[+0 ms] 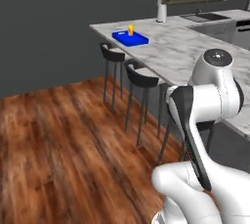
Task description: There is a tray on the dining counter. Grab the cup, mug, and pitcher and place them on the tray. The pitcher may be placed next to the tray if it cannot fit the tray.
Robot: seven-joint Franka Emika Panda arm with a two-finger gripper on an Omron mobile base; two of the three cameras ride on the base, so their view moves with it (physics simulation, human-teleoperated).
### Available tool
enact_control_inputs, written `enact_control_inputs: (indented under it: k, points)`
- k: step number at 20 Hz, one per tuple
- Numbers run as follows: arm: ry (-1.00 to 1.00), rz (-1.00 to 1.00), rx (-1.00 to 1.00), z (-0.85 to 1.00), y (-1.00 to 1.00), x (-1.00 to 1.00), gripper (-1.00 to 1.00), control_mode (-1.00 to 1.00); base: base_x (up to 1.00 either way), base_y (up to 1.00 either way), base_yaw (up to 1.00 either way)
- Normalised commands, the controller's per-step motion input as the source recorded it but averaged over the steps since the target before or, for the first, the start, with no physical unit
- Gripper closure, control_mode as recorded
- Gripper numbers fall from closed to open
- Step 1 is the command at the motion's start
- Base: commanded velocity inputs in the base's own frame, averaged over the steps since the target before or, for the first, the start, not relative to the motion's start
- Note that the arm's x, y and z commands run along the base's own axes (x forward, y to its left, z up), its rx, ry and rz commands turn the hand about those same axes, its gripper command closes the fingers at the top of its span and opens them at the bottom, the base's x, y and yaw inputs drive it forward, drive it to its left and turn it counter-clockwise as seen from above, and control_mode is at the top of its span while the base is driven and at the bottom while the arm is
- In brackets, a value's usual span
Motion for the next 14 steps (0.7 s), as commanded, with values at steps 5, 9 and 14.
enact_control_inputs:
  k: [5,9,14]
  points:
    - [0.0,0.0,0.0,0.0,0.0,0.0,1.0,1.0,0.86,1.0,-0.14]
    - [0.0,0.0,0.0,0.0,0.0,0.0,1.0,1.0,0.79,1.0,-0.21]
    - [0.0,0.0,0.0,0.0,0.0,0.0,1.0,1.0,0.86,1.0,-0.26]
